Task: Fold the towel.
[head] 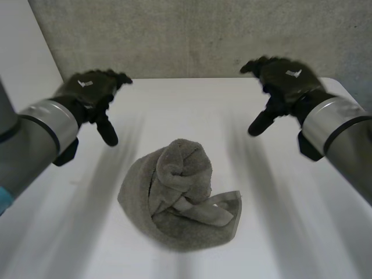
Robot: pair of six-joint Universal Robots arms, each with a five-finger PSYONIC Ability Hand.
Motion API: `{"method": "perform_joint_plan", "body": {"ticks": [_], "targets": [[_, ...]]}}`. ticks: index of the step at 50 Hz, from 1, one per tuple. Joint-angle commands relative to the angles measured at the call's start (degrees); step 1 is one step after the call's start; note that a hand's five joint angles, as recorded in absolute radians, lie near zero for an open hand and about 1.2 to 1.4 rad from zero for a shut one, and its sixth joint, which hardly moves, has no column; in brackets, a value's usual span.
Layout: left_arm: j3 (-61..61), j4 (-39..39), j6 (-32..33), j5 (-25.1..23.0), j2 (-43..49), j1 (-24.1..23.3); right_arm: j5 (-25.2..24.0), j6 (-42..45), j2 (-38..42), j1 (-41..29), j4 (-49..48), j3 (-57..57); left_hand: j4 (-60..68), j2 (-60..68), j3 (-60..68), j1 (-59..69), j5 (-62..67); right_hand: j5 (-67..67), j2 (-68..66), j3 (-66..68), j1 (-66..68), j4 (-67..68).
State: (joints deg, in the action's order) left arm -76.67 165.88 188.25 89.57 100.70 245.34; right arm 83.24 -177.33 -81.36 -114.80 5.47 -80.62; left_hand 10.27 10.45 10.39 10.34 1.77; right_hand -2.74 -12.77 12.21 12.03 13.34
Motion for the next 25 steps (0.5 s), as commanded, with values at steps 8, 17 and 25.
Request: {"method": "perform_joint_plan", "body": {"ticks": [8, 17, 25], "targets": [[-0.49, -2.58, 0.27, -3.08, 17.34, -0.04, -8.10, -14.36, 18.26, -3.15, 1.82, 2.84, 2.13, 1.95, 2.01, 2.06, 0.63, 2.74, 2.77, -2.21, -2.03, -3.34], [-2.69, -4.69, -9.30, -11.43, 19.01, 0.40, -8.45, -16.91, 29.40, -6.14, 1.38, 7.92, 12.83, 12.65, 12.71, 12.76, 11.33, -3.99, -3.95, 4.51, 4.70, 3.39], [-0.07, -2.42, -9.40, -11.08, 19.36, 0.40, -7.75, -16.47, 32.85, -7.81, -3.08, 14.86, 69.64, 69.46, 69.52, 69.57, 68.14, -67.26, -67.23, 67.79, 67.97, 66.66]]}}
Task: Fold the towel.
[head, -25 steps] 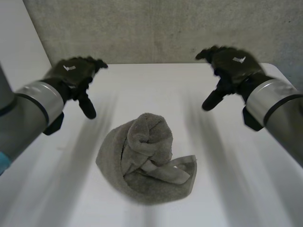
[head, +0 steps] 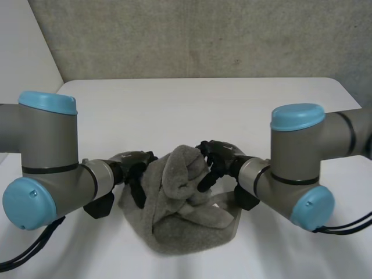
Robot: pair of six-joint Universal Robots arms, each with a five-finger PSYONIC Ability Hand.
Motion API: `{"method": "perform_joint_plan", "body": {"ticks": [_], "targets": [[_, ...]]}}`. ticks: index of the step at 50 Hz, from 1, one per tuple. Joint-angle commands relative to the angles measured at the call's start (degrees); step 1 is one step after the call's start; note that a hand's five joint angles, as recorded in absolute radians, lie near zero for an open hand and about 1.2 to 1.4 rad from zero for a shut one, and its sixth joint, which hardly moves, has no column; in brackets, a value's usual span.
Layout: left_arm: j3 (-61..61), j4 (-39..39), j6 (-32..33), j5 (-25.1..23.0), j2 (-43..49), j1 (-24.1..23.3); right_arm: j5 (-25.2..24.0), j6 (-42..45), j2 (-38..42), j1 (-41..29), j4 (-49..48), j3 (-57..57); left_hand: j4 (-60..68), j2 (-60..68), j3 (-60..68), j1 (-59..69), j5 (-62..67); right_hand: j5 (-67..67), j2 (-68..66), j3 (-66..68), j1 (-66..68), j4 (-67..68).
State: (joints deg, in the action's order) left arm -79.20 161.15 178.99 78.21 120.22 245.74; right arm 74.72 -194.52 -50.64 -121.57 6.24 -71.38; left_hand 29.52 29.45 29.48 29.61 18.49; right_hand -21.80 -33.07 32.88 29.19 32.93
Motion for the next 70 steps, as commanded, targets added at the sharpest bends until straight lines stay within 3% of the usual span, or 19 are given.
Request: {"method": "perform_joint_plan", "body": {"ticks": [1, 7, 11, 15, 22, 26, 30, 32, 33, 34, 36, 41, 47, 54, 58, 60, 63, 70], "targets": [[2.47, 2.32, -0.13, 0.27, -0.16, 0.00, 1.30, 1.15, 1.43, -1.04, -6.04, 7.63, 50.48, 50.55, 50.52, 50.39, 51.51, -48.20, -46.93, 47.12, 50.81, 47.07], [13.54, 8.83, 0.22, 5.63, -4.46, -0.09, 4.38, 7.05, -4.38, -0.77, -15.20, 13.19, 50.48, 50.55, 50.52, 50.39, 51.51, -48.20, -46.93, 47.12, 50.81, 47.07], [19.95, 15.04, 0.66, 10.37, -9.37, -0.52, 7.01, 19.66, -11.21, -0.77, -29.65, 12.32, 50.48, 50.55, 50.52, 50.39, 51.51, -48.20, -46.93, 47.12, 50.81, 47.07], [17.35, 21.03, 0.48, 12.57, -13.68, -1.92, 7.19, 29.26, -15.97, -0.51, -38.14, 7.23, 50.48, 50.55, 50.52, 50.39, 51.51, -48.20, -46.93, 47.12, 50.81, 47.07], [0.84, 23.24, 0.57, 13.98, -15.98, -6.05, 5.35, 31.83, -17.21, -0.34, -32.43, -1.05, 50.48, 50.55, 50.52, 50.39, 51.51, -48.20, -46.93, 47.12, 50.81, 47.07], [-6.41, 24.21, 0.39, 14.60, -15.19, -8.17, 1.31, 32.53, -15.55, -0.42, -22.53, -6.83, 50.48, 50.55, 50.52, 50.39, 51.51, -48.20, -46.93, 47.12, 50.81, 47.07], [-14.56, 25.96, 0.39, 16.61, -12.21, -9.84, 1.39, 33.94, -12.37, -0.34, -16.17, -9.04, 50.48, 50.55, 50.52, 50.39, 51.51, -48.20, -46.93, 47.12, 50.81, 47.07], [-15.97, 25.79, 0.39, 17.06, -11.33, -10.62, 2.35, 37.70, -10.10, -0.25, -9.35, -10.09, 48.51, 48.57, 48.55, 48.41, 49.53, -18.33, -17.06, 17.26, 20.94, 17.21], [-17.03, 25.53, 0.39, 17.15, -10.71, -11.50, 2.36, 37.72, -10.09, -0.25, -9.31, -10.10, 35.66, 35.73, 35.71, 35.57, 36.69, -18.15, -16.88, 17.07, 20.76, 17.02], [-17.04, 25.53, 0.39, 17.15, -10.71, -11.51, 3.92, 39.81, -9.92, -0.25, -6.01, -10.53, 35.54, 35.60, 35.58, 35.44, 36.56, -2.83, -1.56, 1.75, 5.44, 1.70], [-19.05, 24.13, 0.57, 17.06, -10.97, -12.91, 7.61, 41.93, -10.53, 0.28, -2.21, -10.80, 8.09, 8.15, 8.13, 8.00, 9.11, 8.21, 9.47, -9.28, -5.60, -9.33], [-19.68, 19.39, 0.57, 16.97, -13.15, -13.36, 11.14, 42.03, -12.89, 2.38, -1.76, -11.94, -3.31, -3.25, -3.27, -3.40, -2.28, 17.85, 19.11, -18.92, -15.23, -18.97], [-18.54, 18.49, 0.83, 16.62, -19.92, -12.74, 10.09, 41.33, -17.81, 3.00, -4.47, -15.98, -3.66, -3.60, -3.62, -3.75, -2.63, 19.53, 20.79, -20.60, -16.92, -20.65], [-14.40, 18.41, 3.73, 16.27, -20.99, -10.72, 9.92, 39.48, -21.95, 3.27, -11.25, -21.70, -4.67, -4.60, -4.63, -4.76, -3.64, 20.54, 21.81, -21.62, -17.93, -21.67], [-12.30, 18.41, 7.25, 15.92, -20.02, -9.40, 9.74, 39.13, -23.62, 4.85, -13.62, -24.86, -4.67, -4.60, -4.63, -4.76, -3.64, 20.54, 21.81, -21.62, -17.93, -21.67], [-9.76, 18.58, 12.50, 13.47, -16.62, -8.18, 9.65, 39.04, -23.80, 5.11, -13.97, -25.48, -4.84, -4.77, -4.80, -4.93, -3.81, 20.54, 21.81, -21.62, -17.93, -21.67], [-8.17, 17.97, 15.33, 10.92, -13.01, -6.07, 9.39, 39.04, -23.80, 5.29, -14.24, -26.27, -4.34, -4.27, -4.29, -4.43, -3.31, 20.54, 21.81, -21.62, -17.93, -21.67], [-8.25, 17.79, 15.69, 7.22, -8.08, -5.27, 9.04, 38.95, -23.45, 5.91, -14.24, -27.32, -5.50, -5.44, -5.46, -5.59, -4.47, 20.38, 21.64, -21.45, -17.76, -21.50]]}}
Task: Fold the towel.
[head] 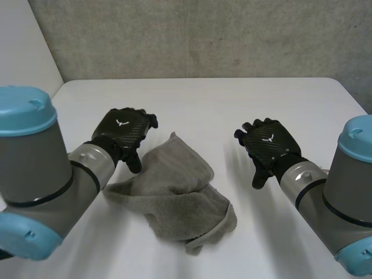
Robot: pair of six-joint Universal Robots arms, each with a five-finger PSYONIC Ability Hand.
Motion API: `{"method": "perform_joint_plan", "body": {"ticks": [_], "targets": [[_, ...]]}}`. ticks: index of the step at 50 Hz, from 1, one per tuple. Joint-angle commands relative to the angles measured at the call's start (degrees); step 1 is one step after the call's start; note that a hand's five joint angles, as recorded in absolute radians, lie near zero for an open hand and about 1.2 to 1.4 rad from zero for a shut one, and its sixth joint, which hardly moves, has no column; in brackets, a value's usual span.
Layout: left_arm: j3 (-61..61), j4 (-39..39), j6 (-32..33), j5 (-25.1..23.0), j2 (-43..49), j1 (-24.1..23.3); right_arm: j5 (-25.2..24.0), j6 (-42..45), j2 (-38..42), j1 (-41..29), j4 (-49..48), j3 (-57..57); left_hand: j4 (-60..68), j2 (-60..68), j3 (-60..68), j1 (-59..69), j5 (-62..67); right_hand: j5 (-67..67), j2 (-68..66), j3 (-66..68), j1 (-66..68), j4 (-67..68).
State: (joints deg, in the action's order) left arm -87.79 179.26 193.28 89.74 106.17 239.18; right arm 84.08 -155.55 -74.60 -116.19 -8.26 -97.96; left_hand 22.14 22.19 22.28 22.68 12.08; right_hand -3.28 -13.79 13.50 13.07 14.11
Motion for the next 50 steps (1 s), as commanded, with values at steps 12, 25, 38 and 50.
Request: {"method": "perform_joint_plan", "body": {"ticks": [12, 25, 38, 50], "targets": [[2.45, 0.30, 2.18, -10.28, 13.44, 1.12, -2.87, -3.97, 1.12, 0.61, 0.96, -0.82, -5.21, -5.26, -5.35, -5.75, -5.14, 3.28, 3.79, -3.50, -3.07, -4.11], [5.00, 0.39, 2.27, -10.91, 16.09, 1.29, -9.72, -17.92, 3.40, 0.61, 11.22, 2.07, 57.86, 57.81, 57.72, 57.32, 57.92, 3.28, 3.79, -3.50, -3.07, -4.11], [3.42, 0.30, 4.21, -10.55, 5.38, 2.08, -13.42, -32.62, 10.53, -0.97, 14.94, 6.73, 57.86, 57.81, 57.72, 57.32, 57.92, 3.28, 3.79, -3.50, -3.07, -4.11], [5.44, 0.83, 4.30, -7.04, 2.03, 2.79, -13.68, -33.76, 13.52, -6.07, 12.74, 12.61, 57.86, 57.81, 57.72, 57.32, 57.92, -66.72, -66.21, 66.50, 66.93, 65.89]]}}
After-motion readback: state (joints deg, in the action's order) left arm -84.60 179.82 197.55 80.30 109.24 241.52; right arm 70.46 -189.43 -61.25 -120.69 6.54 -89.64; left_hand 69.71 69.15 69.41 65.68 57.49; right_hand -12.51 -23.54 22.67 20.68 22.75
